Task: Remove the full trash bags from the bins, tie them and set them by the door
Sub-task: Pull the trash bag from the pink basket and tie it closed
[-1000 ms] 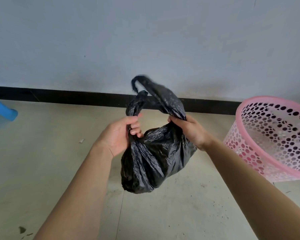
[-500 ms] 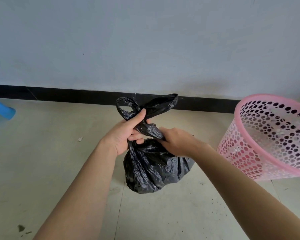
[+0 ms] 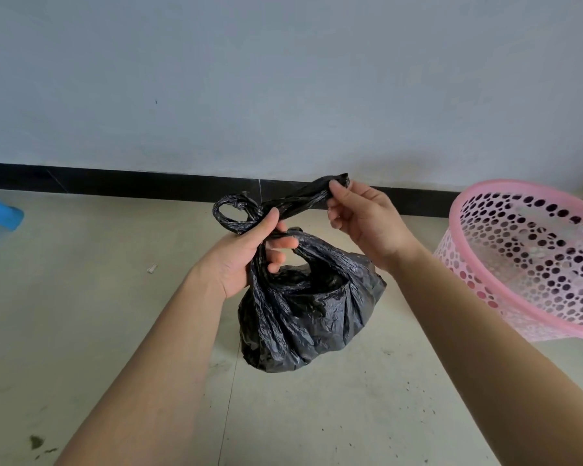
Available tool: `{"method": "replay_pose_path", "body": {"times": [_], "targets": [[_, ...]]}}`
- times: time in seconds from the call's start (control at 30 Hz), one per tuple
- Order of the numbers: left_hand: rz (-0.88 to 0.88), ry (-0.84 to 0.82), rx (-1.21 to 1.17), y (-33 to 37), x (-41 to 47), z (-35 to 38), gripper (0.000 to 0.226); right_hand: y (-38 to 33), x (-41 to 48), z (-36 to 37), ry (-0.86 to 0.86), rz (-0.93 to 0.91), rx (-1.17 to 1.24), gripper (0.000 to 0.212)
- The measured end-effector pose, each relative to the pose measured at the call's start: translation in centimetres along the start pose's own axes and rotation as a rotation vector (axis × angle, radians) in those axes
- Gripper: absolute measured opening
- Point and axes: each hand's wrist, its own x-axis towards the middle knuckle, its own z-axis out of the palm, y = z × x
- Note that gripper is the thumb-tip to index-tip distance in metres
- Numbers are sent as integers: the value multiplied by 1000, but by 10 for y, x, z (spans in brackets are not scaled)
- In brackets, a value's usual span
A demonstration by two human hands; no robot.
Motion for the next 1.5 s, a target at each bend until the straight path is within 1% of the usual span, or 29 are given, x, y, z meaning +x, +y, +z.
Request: {"method": "replay_pose_path", "body": {"times": [0.07,0.13,0.23,0.33,0.4,0.47,0.5,0.53,0.6,0.63,0.67,0.73,0.77,0.8,0.87,0.9,0.93,0.97,1.0,1.07,1.13,1.2,1.3,1.37,1.4,1.43,1.5], "targets": [[-13,0,-113,-2,0,-3,39,1,-2,-5,-46,60,30,24],[4,21,-236,-4,2,-10,42,4,-5,-11,-143,133,-81,25],[31,15,-416,-5,4,-15,30,16,-10,-17,-326,292,-408,17],[10,-8,-517,-7,3,-11,18,29,-11,-19,-367,370,-563,19],[25,-50,-508,-7,4,-11,13,30,-11,-19,-381,364,-597,21],[46,-74,-425,-4,4,-12,6,26,-11,-18,-348,339,-536,30],[52,-85,-382,-2,3,-13,6,24,-10,-17,-301,312,-488,34],[53,-99,-347,0,3,-13,6,23,-10,-15,-241,271,-456,35],[53,-144,-304,4,2,-13,8,27,-6,-11,-97,162,-510,25],[49,-167,-287,4,1,-12,10,29,-5,-9,-53,105,-599,30],[43,-187,-265,4,0,-10,11,31,-4,-8,-61,57,-707,43],[35,-222,-203,3,0,-8,14,33,-4,-4,-174,24,-833,68],[35,-238,-171,2,0,-7,17,34,-5,-2,-228,39,-833,71],[35,-247,-145,2,0,-7,22,35,-5,0,-258,57,-811,64],[18,-212,-80,4,2,-9,30,38,-4,2,-216,63,-817,31],[3,-151,-22,4,4,-11,31,39,-3,2,-159,49,-851,15],[-3,-70,58,5,4,-12,31,38,-2,2,-105,45,-870,7],[3,14,139,5,6,-13,31,37,-2,2,-72,52,-872,6],[16,87,190,4,7,-13,30,36,-2,2,-59,61,-861,7],[66,214,168,2,13,-11,28,35,-1,2,-72,86,-822,9],[146,357,34,-1,19,-8,26,35,-2,3,-130,174,-756,15],[193,426,-119,1,21,-3,29,35,-3,4,-212,286,-713,27],[184,371,-306,0,17,2,30,35,-8,3,-315,361,-683,34],[164,320,-348,0,15,0,31,35,-13,2,-341,416,-533,38],[162,293,-340,1,14,-1,32,34,-16,2,-325,443,-435,43],[161,264,-331,1,13,-2,34,32,-17,3,-290,449,-360,53],[154,194,-310,4,10,0,38,29,-14,4,-205,421,-281,73]]}}
